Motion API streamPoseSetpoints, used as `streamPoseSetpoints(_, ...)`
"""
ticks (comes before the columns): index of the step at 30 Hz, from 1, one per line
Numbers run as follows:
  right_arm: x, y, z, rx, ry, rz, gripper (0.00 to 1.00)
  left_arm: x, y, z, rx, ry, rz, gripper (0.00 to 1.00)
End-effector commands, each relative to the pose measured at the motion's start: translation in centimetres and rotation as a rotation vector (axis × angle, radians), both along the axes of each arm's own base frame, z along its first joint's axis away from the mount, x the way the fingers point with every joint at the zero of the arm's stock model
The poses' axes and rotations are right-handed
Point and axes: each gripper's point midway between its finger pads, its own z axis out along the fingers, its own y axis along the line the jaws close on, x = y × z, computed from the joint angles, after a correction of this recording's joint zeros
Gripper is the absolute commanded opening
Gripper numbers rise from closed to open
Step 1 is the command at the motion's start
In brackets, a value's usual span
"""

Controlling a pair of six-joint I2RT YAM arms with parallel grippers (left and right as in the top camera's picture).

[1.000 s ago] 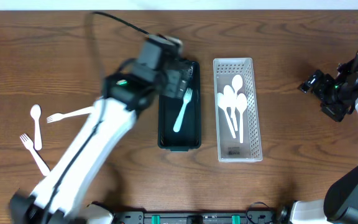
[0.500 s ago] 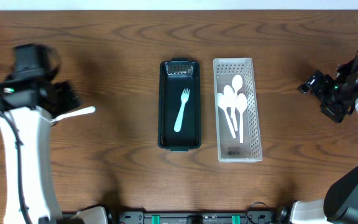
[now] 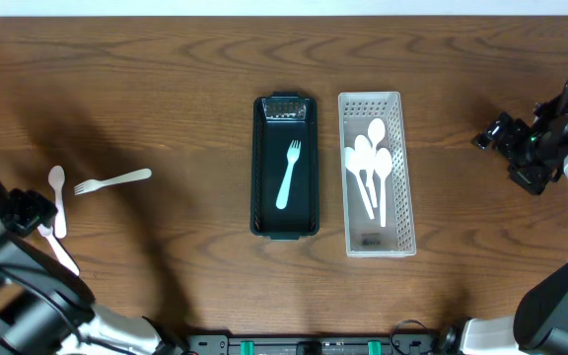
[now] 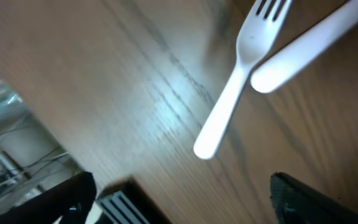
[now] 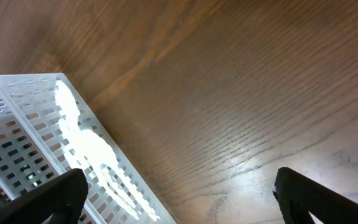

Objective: Pack container
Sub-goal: 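Carry the fork right and drop it into the green basket, then return the left gripper and grasp the upright white fork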

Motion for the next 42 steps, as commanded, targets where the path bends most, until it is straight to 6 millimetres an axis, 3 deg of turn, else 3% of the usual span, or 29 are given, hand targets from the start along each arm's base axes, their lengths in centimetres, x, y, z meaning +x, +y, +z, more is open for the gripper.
streamPoseSetpoints(1,-0.1,0.1,-0.3,0.006,0.005,0.014,0.99,-0.4,0.1,-2.4,-0.088,0.029,-0.049,0.91)
streamPoseSetpoints(5,-0.3,0.1,-0.3,0.008,0.012,0.014,0.99,0.8,-0.5,-5.1,-0.207,-0.014,-0.137,0.82)
streamPoseSetpoints(10,-0.4,0.2,-0.3,0.010,0.017,0.014,0.99,1.1,-0.4,-7.3,-0.239,-0.002,-0.143,0.81)
streamPoseSetpoints(15,-0.4,0.2,-0.3,0.010,0.018,0.014,0.99,1.1,-0.4,-8.8,-0.258,0.015,-0.141,0.78)
streamPoseSetpoints(21,-0.4,0.2,-0.3,0.011,0.018,0.014,0.99,0.9,-0.7,-9.8,-0.283,0.035,-0.138,0.64)
streamPoseSetpoints(23,-0.4,0.2,-0.3,0.011,0.018,0.013,0.99,0.9,-0.7,-9.8,-0.284,0.035,-0.138,0.57)
streamPoseSetpoints(27,-0.4,0.2,-0.3,0.011,0.018,0.014,0.99,0.6,-1.0,-9.6,-0.296,0.044,-0.135,0.27)
streamPoseSetpoints(31,-0.4,0.2,-0.3,0.011,0.018,0.013,0.99,0.4,-1.6,-9.5,-0.315,0.054,-0.111,0.08)
streamPoseSetpoints(37,-0.4,0.2,-0.3,0.011,0.017,0.014,0.99,1.2,-3.7,-8.4,-0.405,-0.017,-0.069,0.06)
streamPoseSetpoints(42,-0.4,0.2,-0.3,0.011,0.018,0.014,0.99,3.4,-5.6,-4.2,-0.430,-0.182,-0.079,0.06)
